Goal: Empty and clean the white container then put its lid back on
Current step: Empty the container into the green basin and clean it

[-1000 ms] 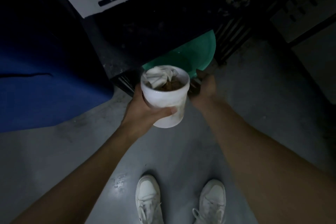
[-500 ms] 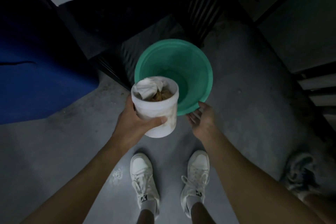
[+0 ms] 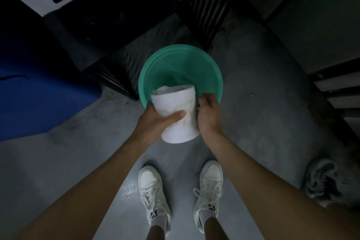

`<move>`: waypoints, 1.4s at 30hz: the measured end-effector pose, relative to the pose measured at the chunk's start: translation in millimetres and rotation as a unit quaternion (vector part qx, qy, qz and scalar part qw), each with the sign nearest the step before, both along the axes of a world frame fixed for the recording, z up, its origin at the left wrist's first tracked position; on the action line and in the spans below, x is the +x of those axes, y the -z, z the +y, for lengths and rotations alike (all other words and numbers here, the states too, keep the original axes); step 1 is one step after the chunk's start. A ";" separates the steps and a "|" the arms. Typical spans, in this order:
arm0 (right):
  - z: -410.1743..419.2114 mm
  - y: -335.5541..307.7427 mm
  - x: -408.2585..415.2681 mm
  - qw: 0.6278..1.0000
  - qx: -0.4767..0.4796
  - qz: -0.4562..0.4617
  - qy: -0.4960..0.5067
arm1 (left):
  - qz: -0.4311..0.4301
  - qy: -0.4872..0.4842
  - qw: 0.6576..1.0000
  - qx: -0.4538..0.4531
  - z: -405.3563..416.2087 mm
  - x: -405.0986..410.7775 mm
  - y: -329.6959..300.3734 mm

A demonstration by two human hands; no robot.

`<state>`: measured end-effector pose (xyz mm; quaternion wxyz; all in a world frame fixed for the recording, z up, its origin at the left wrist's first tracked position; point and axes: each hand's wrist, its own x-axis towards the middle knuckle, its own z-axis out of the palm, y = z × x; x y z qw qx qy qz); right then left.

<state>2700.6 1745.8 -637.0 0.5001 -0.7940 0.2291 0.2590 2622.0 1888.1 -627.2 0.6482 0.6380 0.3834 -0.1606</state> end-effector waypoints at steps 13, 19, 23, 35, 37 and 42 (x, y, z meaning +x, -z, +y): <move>38.2 -5.6 34.5 0.975 -0.030 0.160 -0.150 | 0.183 -0.052 0.982 -0.009 -3.0 53.8 15.8; 38.0 3.1 44.2 0.967 -0.036 0.205 -0.146 | 0.226 -0.036 0.973 -0.030 -6.6 58.2 8.2; 39.0 3.6 40.0 0.964 -0.037 0.206 -0.164 | 0.242 -0.039 0.969 -0.016 -4.7 59.9 8.9; 37.5 4.4 26.0 0.972 -0.059 0.149 -0.174 | 0.221 -0.020 0.975 -0.007 1.8 51.3 11.0; 37.0 4.8 22.8 0.977 -0.055 0.136 -0.157 | 0.200 -0.021 0.980 -0.001 2.9 49.3 12.4; 38.8 2.9 17.3 0.977 -0.052 0.133 -0.159 | 0.196 -0.016 0.980 -0.012 3.0 43.7 7.8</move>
